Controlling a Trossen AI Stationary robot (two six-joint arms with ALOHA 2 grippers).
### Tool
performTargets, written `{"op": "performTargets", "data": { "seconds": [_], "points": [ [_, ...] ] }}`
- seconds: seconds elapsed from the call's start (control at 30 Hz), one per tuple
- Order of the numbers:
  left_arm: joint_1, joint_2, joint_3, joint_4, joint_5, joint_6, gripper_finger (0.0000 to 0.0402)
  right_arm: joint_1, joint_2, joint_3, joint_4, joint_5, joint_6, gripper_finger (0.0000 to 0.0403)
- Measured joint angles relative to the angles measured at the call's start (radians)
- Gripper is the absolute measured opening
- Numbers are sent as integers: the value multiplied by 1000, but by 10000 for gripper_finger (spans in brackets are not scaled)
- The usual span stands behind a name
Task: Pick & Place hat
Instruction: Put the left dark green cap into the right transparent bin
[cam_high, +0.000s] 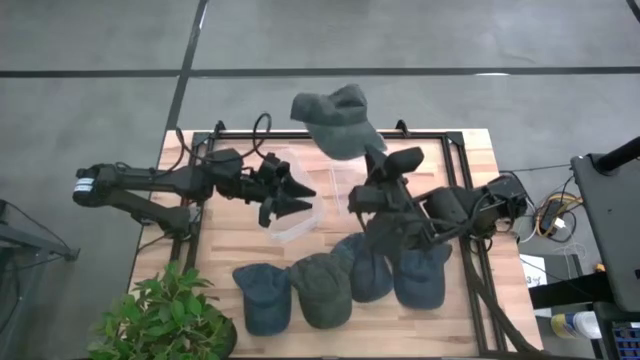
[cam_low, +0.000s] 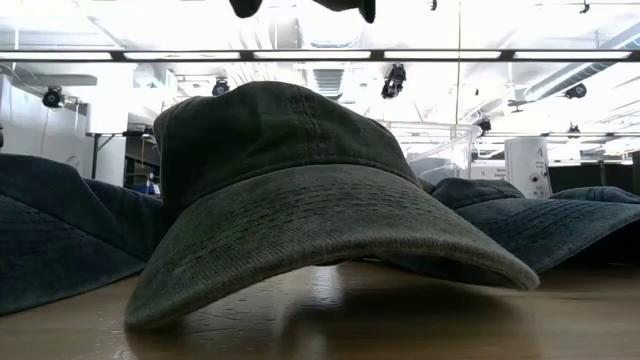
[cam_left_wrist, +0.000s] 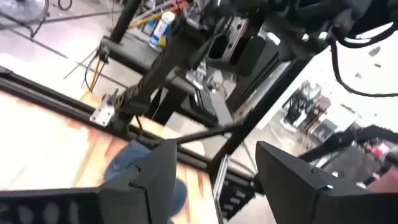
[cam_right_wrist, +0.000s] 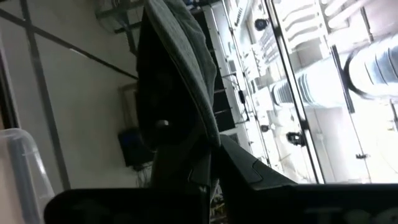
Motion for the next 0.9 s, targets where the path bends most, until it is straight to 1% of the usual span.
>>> {"op": "performTargets", "data": {
  "seconds": [0.2,0.3,0.4,0.63,0.9],
  "points": [
    [-6,-18,0,-12,-1,7,211,-9,12,-26,-32,-3,-23,8],
    [-6,-47,0,-8,-3,14,211,-18,8,-78,-48,-1,-59,8],
    [-6,-83,0,-9,-3,19,211,-20,6,-134,-98,-4,-80,8],
    [-6,-161,0,-8,-11,38,211,-24,3,-251,-225,-4,56,8],
    [-6,-186,0,-8,-15,37,211,-30,-28,-395,-418,-3,348,8]
  ]
}}
